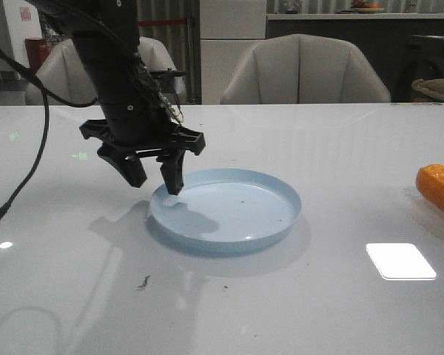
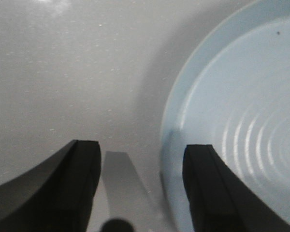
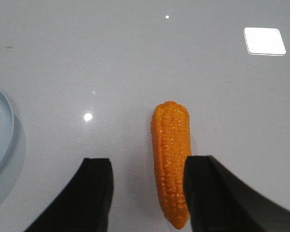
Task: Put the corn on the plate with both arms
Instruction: 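Release the plate and lift the left gripper away, then lower the right gripper onto the orange corn cob and grasp it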
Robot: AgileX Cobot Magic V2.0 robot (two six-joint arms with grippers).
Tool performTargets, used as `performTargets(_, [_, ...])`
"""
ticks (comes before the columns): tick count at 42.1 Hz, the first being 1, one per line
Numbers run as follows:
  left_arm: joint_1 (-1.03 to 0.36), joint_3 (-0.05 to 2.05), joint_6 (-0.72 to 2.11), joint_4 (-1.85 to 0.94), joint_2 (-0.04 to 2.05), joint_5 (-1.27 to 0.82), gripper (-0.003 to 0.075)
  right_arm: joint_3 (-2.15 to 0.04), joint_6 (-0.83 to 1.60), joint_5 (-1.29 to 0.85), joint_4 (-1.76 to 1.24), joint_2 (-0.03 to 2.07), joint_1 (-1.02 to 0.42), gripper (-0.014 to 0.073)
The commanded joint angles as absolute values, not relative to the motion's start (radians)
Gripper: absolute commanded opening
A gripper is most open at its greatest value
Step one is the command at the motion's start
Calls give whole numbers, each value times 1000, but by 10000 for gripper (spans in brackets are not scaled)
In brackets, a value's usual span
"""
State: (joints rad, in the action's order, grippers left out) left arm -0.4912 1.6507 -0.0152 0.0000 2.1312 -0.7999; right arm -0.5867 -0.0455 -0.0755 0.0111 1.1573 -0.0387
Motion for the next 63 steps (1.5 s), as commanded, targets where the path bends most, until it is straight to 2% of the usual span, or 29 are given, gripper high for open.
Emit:
performTargets(1, [-488, 1715, -24, 113, 2010, -812, 448, -652, -44, -50, 20, 1142, -38, 445])
performTargets(10, [-403, 1717, -53, 138, 1846, -618, 448, -866, -44, -303, 19, 1171, -32, 445])
performTargets(16, [-331, 1713, -55, 136, 1752, -584, 448, -1046, -44, -430, 19, 1265, -6, 445])
performTargets(27, [-212, 1499, -55, 138, 1549, -421, 448, -1262, -44, -563, 23, 1542, -4, 445])
performTargets(35, [-176, 1235, -55, 138, 1376, -328, 448, -1304, -44, -576, 23, 1703, -4, 445])
performTargets(44, [-170, 998, -55, 69, 1182, -293, 448, -1306, -62, -569, 25, 1778, 27, 445])
performTargets(54, [-170, 906, -55, 44, 1014, -292, 448, -1306, -62, -581, 6, 1815, 53, 445])
performTargets(63, [-170, 906, -55, 44, 968, -260, 448, -1306, -27, -598, -23, 1825, 53, 454])
